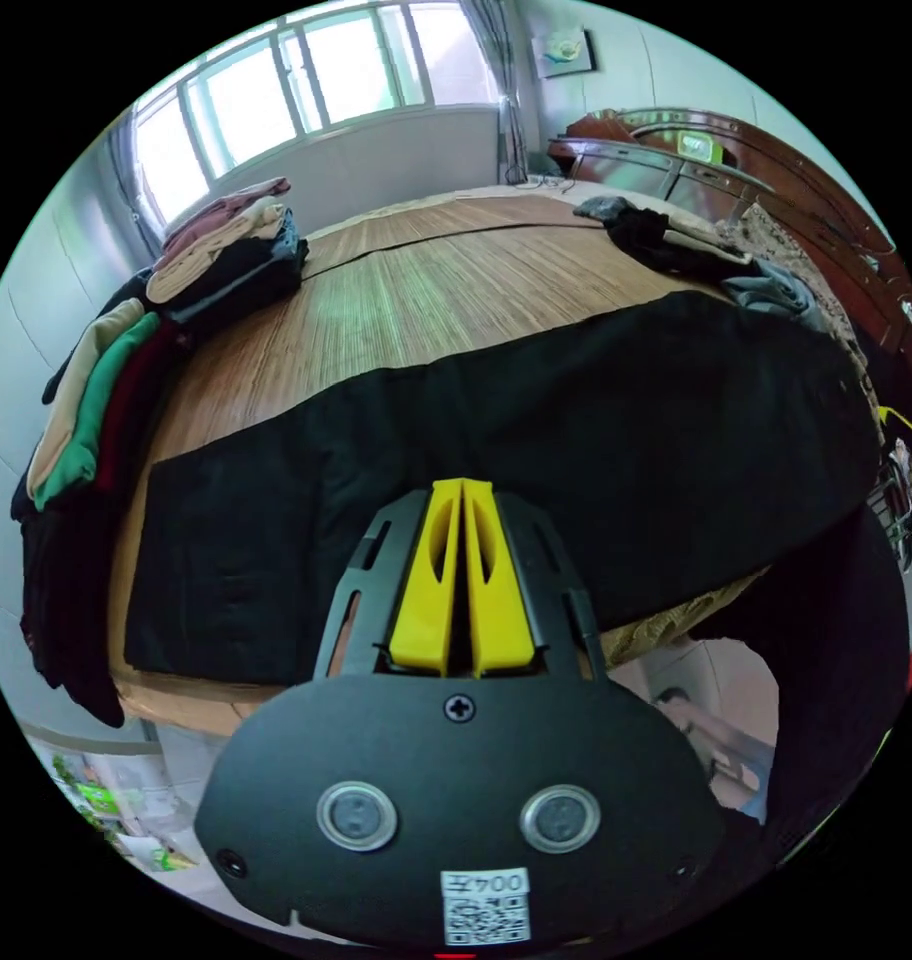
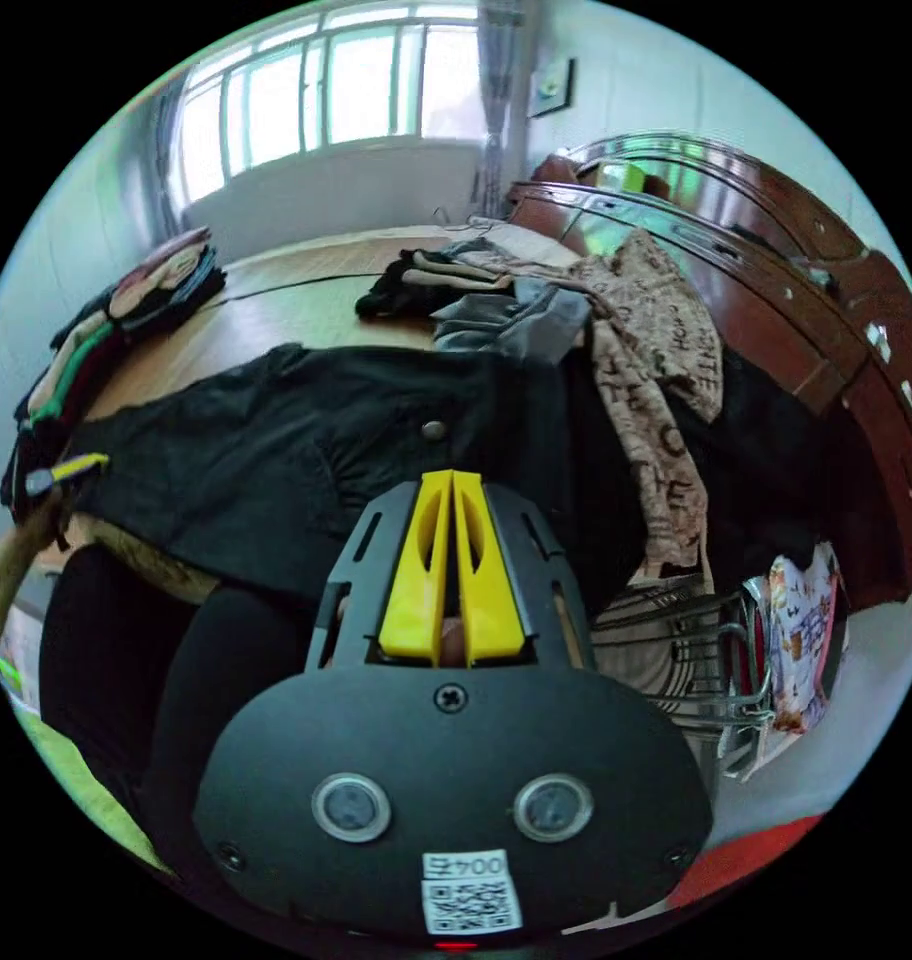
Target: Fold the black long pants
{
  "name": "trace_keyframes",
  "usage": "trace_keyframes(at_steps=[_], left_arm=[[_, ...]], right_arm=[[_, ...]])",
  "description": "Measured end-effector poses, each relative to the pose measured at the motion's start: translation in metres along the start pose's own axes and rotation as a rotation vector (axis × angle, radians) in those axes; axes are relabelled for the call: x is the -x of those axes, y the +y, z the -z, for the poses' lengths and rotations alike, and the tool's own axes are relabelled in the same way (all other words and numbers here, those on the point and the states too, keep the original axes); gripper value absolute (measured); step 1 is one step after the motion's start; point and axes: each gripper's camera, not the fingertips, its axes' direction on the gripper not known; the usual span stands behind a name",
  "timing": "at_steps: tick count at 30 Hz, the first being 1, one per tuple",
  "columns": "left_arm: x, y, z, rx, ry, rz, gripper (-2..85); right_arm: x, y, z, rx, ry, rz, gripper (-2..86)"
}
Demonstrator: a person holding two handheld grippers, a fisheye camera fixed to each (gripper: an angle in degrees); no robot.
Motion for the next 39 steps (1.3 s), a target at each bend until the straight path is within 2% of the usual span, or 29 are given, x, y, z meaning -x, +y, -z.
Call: trace_keyframes(at_steps=[2,4,7,9,12,16,22,31,34,39], left_arm=[[-0.017,0.004,0.006,0.055,-0.057,-0.046,0.2],[-0.029,0.017,0.012,0.03,-0.083,-0.059,0.2],[-0.047,0.042,-0.007,0.076,-0.08,-0.071,0.2],[-0.055,0.055,-0.013,0.029,-0.122,-0.084,0.3],[-0.063,0.066,-0.025,0.026,-0.141,-0.104,0.3],[-0.059,0.078,-0.042,0.033,-0.084,-0.076,0.4],[-0.05,0.092,-0.065,0.044,0.038,-0.019,0.5],[-0.109,0.114,-0.098,0.041,-0.092,-0.088,0.6],[-0.121,0.118,-0.107,0.049,-0.076,-0.084,0.5],[-0.145,0.127,-0.121,0.036,-0.06,-0.085,0.4]], right_arm=[[0.039,-0.005,0.004,-0.008,0.0,0.07,-0.5],[0.07,-0.014,0.003,0.024,-0.039,0.11,-0.3],[0.113,-0.033,-0.018,0.16,-0.143,0.163,0.8],[0.141,-0.043,-0.045,0.339,-0.219,0.201,2.6],[0.162,-0.048,-0.046,0.347,-0.122,0.276,3.5],[0.167,-0.054,-0.05,0.377,-0.113,0.322,3.6],[0.145,-0.056,-0.053,0.366,-0.2,0.236,1.8],[0.136,-0.041,-0.042,0.343,-0.121,0.296,0.5],[0.083,-0.039,-0.012,0.261,-0.274,0.042,1.8],[-0.077,0.046,0.008,0.112,-0.65,-0.585,9.0]])
